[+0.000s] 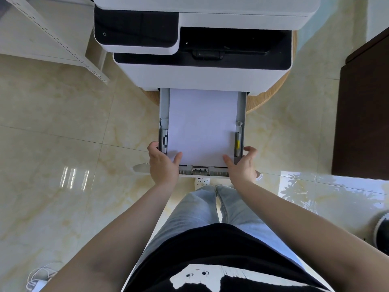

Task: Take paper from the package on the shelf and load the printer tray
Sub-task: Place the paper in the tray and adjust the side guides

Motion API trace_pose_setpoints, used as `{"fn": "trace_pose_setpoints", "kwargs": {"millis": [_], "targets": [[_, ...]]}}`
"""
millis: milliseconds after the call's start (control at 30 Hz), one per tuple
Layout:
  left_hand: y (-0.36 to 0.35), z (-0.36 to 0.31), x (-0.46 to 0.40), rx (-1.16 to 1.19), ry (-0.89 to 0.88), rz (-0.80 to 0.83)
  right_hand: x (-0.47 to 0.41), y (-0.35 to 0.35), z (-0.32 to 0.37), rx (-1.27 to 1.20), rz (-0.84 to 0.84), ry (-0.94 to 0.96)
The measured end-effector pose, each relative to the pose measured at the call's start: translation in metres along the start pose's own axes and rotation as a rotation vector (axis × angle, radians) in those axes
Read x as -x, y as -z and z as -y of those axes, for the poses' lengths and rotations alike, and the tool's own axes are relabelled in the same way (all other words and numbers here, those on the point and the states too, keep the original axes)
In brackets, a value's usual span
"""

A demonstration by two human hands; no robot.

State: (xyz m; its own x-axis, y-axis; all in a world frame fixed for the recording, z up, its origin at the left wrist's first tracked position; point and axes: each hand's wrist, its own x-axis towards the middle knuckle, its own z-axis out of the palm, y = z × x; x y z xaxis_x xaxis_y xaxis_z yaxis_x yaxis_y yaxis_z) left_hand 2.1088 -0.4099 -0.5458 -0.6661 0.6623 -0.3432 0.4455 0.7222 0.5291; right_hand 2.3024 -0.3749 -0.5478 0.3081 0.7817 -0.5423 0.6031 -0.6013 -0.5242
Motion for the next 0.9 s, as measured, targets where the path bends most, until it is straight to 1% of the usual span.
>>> {"fn": "trace_pose_setpoints", "kwargs": {"millis": [167, 300, 400, 567, 667, 767, 900], "targets": [[-0.002, -0.001, -0.001, -0.035, -0.007, 0.007, 0.001, -0.001, 0.002, 0.007, 0.012, -0.024], [-0.005, -0.003, 0.001, -0.172, -0.033, 0.038, 0.001, -0.001, 0.004, 0.138, 0.027, -0.006], [-0.006, -0.004, 0.000, -0.232, -0.042, 0.042, -0.001, -0.002, 0.009, 0.189, 0.030, -0.015], [-0.006, -0.005, -0.001, -0.235, -0.055, 0.048, 0.000, -0.002, 0.010, 0.199, 0.032, -0.016], [-0.005, -0.003, 0.003, -0.225, -0.134, 0.049, 0.003, 0.000, 0.011, 0.185, 0.015, 0.025], [-0.004, -0.002, 0.005, -0.220, -0.227, 0.069, 0.010, 0.003, 0.011, 0.205, -0.010, 0.123], [-0.006, -0.001, 0.005, -0.222, -0.263, 0.091, 0.013, 0.004, 0.010, 0.288, 0.016, 0.202]]}}
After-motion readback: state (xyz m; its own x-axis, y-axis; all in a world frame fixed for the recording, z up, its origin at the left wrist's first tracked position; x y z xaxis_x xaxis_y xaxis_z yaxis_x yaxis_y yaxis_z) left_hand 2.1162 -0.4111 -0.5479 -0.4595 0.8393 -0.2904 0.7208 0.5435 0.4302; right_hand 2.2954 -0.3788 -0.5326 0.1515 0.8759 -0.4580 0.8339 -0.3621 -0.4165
